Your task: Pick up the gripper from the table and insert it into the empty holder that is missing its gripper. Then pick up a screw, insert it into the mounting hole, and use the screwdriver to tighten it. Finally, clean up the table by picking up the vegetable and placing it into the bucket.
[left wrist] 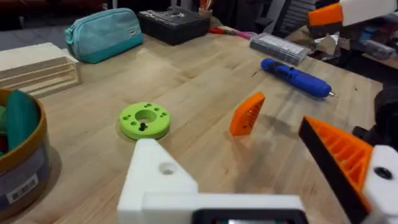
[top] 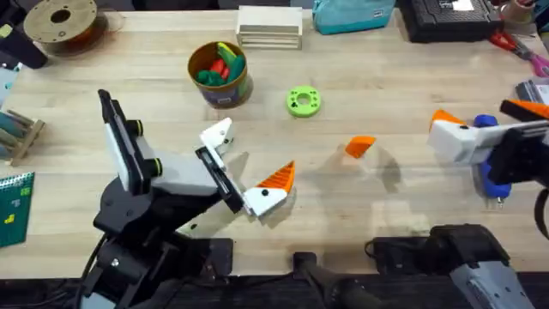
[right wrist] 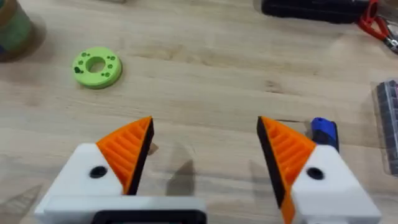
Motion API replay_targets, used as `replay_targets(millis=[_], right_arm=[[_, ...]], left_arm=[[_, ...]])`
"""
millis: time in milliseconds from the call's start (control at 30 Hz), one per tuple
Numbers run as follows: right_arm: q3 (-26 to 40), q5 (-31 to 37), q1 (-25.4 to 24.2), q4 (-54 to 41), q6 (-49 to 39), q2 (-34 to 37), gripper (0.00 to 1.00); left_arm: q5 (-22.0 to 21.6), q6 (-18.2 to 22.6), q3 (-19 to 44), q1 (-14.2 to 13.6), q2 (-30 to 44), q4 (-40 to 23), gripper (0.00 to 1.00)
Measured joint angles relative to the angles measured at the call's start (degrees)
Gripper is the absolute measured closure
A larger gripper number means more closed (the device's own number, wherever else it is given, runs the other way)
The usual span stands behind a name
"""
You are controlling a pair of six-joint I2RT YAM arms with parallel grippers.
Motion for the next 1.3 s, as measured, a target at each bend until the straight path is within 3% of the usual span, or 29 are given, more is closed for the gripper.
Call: replay_targets(millis=[267,400,567,767,933,1100,1300], right_arm=[[0.0,-6.5,0.0,-0.5,-0.5,1.9,0.012],[0.8,-11.1,0.5,-2.1,-1.7,10.9,0.012],[6.4,-13.2,4.3,-7.6,-4.8,26.2,0.012],[14.6,-10.0,10.5,-11.0,-7.3,41.5,0.012],[16.1,-8.1,15.2,-11.6,-10.0,50.6,0.012],[16.1,-4.0,19.4,-11.8,-13.0,56.0,0.011],[16.1,-0.6,20.5,-11.6,-13.9,58.1,0.010]], left_arm=[[0.0,0.0,0.0,0.0,0.0,0.0,0.014],[0.0,0.0,0.0,0.0,0.0,0.0,0.014],[0.0,0.0,0.0,0.0,0.0,0.0,0.014],[0.0,0.0,0.0,0.0,0.0,0.0,0.014],[0.0,0.0,0.0,0.0,0.0,0.0,0.014],[0.0,0.0,0.0,0.0,0.0,0.0,0.014],[0.0,0.0,0.0,0.0,0.0,0.0,0.014]])
